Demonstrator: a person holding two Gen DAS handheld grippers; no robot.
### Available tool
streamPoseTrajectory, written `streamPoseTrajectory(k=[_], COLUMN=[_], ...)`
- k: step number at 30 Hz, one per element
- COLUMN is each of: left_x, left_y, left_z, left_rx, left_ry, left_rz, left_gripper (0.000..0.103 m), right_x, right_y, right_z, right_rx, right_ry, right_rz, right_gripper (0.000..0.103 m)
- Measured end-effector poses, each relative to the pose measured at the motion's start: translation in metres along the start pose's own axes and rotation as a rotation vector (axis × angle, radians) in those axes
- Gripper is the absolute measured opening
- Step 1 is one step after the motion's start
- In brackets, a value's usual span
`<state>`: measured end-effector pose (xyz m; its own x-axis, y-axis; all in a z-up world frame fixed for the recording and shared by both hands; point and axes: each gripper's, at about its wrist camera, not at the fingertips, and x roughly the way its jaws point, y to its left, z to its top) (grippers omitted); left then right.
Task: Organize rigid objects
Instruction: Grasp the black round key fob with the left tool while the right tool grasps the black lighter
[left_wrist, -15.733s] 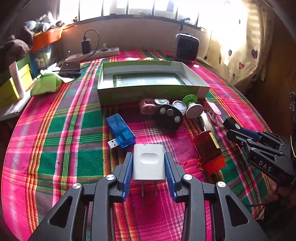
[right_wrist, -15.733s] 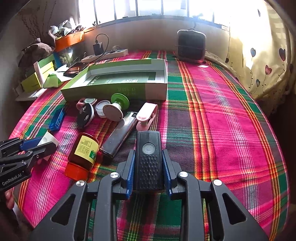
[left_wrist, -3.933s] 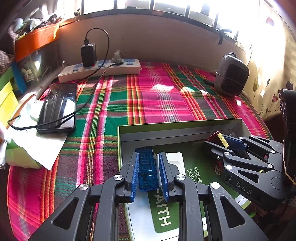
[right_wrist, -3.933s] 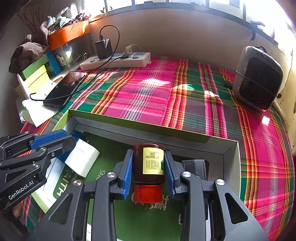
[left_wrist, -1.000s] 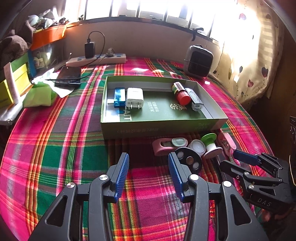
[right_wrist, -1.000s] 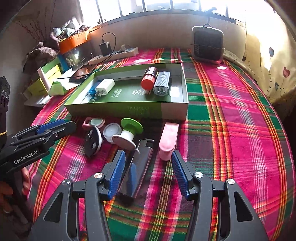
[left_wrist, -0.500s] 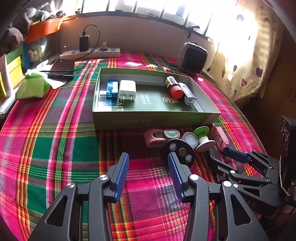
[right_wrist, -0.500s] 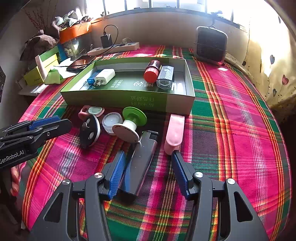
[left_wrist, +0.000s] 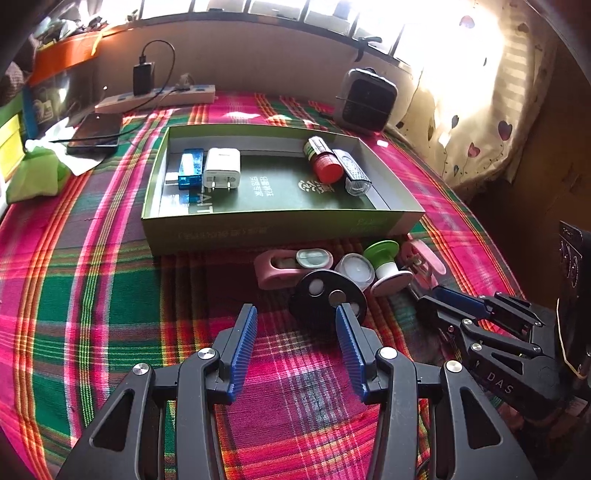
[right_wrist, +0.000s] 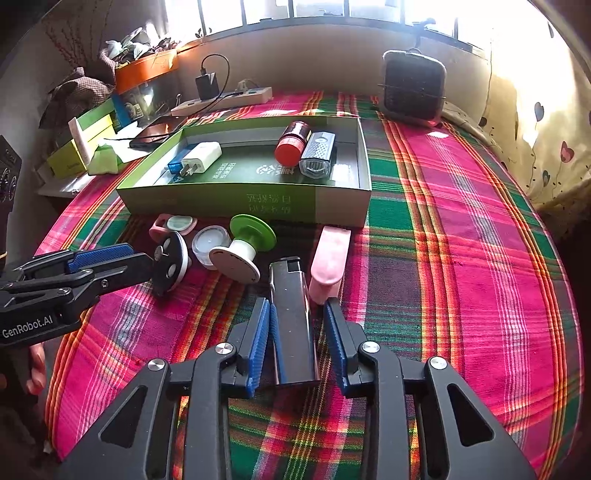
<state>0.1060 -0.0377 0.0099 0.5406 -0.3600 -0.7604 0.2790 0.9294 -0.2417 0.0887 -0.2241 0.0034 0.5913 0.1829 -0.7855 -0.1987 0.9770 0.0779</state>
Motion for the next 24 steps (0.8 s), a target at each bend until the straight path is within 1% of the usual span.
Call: streamPoseTrajectory(k=[2, 11, 20, 24], left_x=[0.003, 0.011, 0.018, 0.02], left_y=[-0.002, -0.011, -0.018, -0.019], left_z=[0.001, 0.005, 0.01, 0.012], left_rx=[0.008, 0.03, 0.041, 0.031], left_ry=[0.008, 0.022, 0.027, 0.023], left_rz=[0.001, 0.016, 0.034, 0.038], left_gripper=[0.044, 0.047, 0.047, 0.047], right_x=[-0.001, -0.004, -0.009, -0.01], right_y=[-0.003, -0.007, -0.016, -0.018], right_z=[-0.001, -0.004, -0.009, -0.01], right_rx=[0.007, -0.005, -0.001, -0.007], right_ry=[-0.001, -0.001, -0.002, -0.001], right_rz=[0.006, 0.016, 0.007, 0.002], right_gripper=[0.025, 0.024, 0.024, 0.024])
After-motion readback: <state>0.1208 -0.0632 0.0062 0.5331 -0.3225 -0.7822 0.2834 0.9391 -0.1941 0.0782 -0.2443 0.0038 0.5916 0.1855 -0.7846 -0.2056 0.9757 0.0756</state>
